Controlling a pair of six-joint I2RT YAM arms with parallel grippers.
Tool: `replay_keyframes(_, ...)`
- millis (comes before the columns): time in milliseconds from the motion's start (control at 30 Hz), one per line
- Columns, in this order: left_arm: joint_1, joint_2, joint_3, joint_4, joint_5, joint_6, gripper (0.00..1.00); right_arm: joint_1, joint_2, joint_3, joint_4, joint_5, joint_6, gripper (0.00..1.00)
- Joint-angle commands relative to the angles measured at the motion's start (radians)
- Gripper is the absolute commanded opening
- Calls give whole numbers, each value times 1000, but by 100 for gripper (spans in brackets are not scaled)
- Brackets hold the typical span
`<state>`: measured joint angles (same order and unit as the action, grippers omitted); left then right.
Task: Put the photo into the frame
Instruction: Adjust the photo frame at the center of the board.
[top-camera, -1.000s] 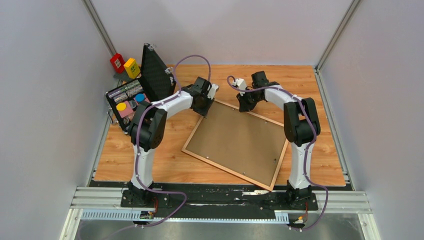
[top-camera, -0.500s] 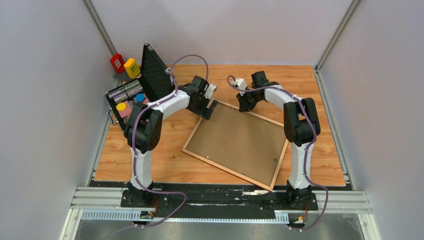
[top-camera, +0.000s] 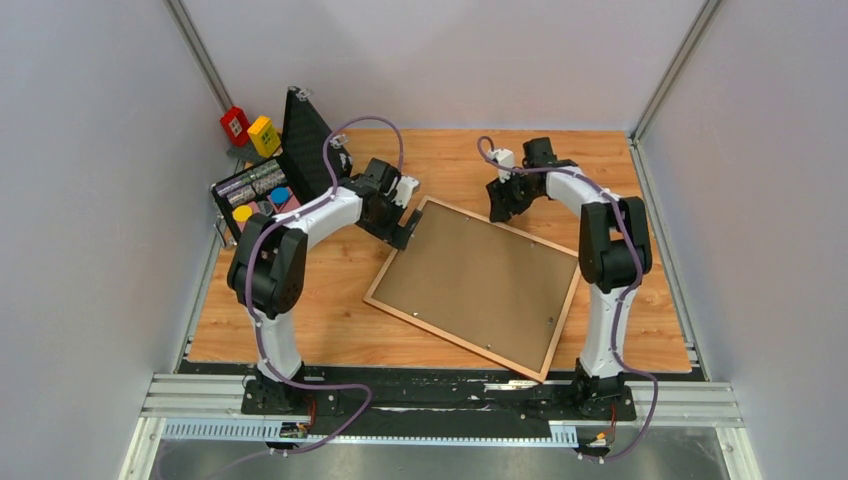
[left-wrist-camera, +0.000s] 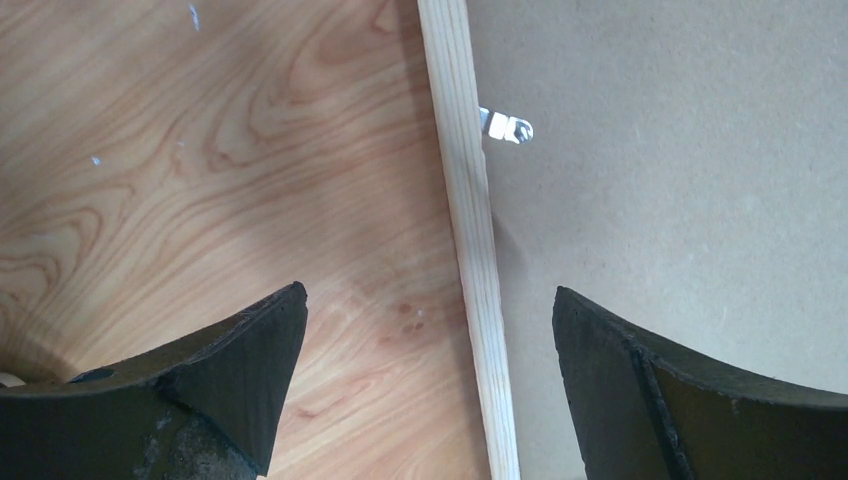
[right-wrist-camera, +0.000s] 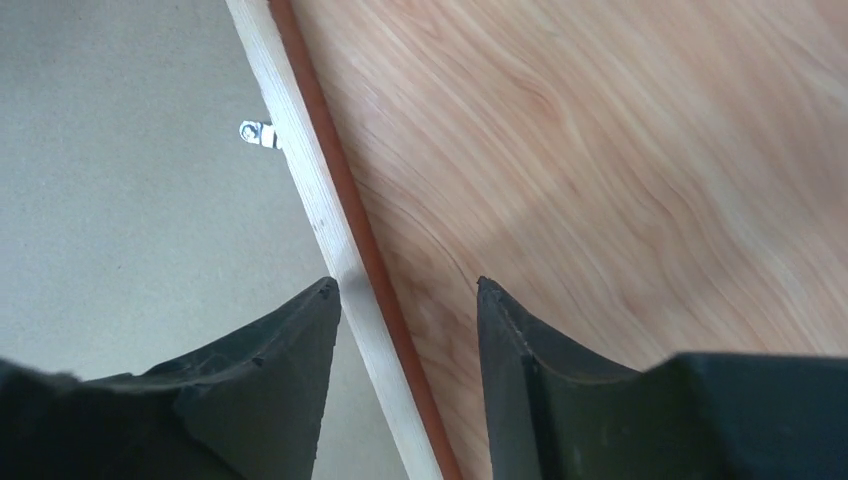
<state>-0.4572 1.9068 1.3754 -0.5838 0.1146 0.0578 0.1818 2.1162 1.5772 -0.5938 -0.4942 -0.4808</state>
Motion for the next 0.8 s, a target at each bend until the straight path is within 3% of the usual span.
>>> replay_keyframes(0, 2, -90, -28, 21, 32, 44, 100, -49, -172, -30, 6, -10, 70, 53)
replay_keyframes(500, 2, -118, -42, -3, 71, 54, 100, -227, -658, -512, -29, 227, 113, 56)
replay_keyframes(767, 2, -103, -45, 3, 91, 47, 100, -332, -743, -628, -86, 240, 176, 53)
